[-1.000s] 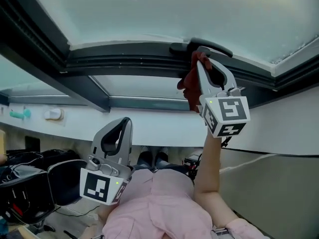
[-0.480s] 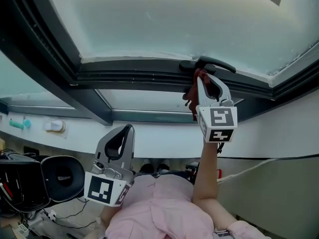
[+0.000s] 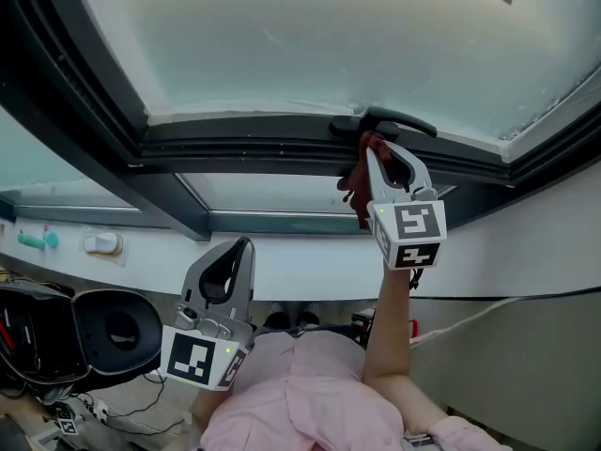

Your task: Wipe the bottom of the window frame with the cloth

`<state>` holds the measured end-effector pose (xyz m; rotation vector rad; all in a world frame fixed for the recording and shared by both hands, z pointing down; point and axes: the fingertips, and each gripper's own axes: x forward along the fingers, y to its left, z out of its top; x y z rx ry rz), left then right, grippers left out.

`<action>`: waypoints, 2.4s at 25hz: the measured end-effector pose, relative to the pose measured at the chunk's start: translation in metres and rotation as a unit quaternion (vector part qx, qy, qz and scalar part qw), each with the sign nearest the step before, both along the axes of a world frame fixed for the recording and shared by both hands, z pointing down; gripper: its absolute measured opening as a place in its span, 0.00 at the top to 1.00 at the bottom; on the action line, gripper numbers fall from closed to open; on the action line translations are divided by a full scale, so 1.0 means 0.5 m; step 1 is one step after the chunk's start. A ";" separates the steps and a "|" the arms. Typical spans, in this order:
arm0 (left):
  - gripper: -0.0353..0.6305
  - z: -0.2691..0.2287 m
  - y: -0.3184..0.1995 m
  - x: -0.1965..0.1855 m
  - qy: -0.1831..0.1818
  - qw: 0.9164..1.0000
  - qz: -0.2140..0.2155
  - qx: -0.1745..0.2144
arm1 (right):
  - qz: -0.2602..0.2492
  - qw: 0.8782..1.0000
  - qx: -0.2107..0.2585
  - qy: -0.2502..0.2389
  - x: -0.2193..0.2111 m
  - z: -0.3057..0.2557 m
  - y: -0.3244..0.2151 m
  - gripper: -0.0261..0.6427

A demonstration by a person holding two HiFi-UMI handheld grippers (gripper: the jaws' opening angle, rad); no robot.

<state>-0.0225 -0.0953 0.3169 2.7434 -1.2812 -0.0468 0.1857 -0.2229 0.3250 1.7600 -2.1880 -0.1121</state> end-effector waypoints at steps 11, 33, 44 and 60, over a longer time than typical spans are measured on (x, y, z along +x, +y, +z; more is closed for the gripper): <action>0.95 -0.003 0.014 0.020 -0.001 1.000 -0.008 0.001 | 0.011 1.000 -0.003 0.004 0.046 0.000 0.008 0.89; 0.95 -0.004 0.030 0.066 -0.005 1.000 -0.013 0.001 | -0.005 1.000 -0.002 -0.011 0.080 0.002 0.014 0.89; 0.95 -0.001 0.037 0.088 -0.005 1.000 -0.017 0.002 | 0.004 1.000 0.001 -0.017 0.120 0.002 0.021 0.89; 0.95 0.013 0.055 0.176 0.001 1.000 -0.017 0.005 | -0.023 0.999 0.011 -0.022 0.169 0.002 0.032 0.89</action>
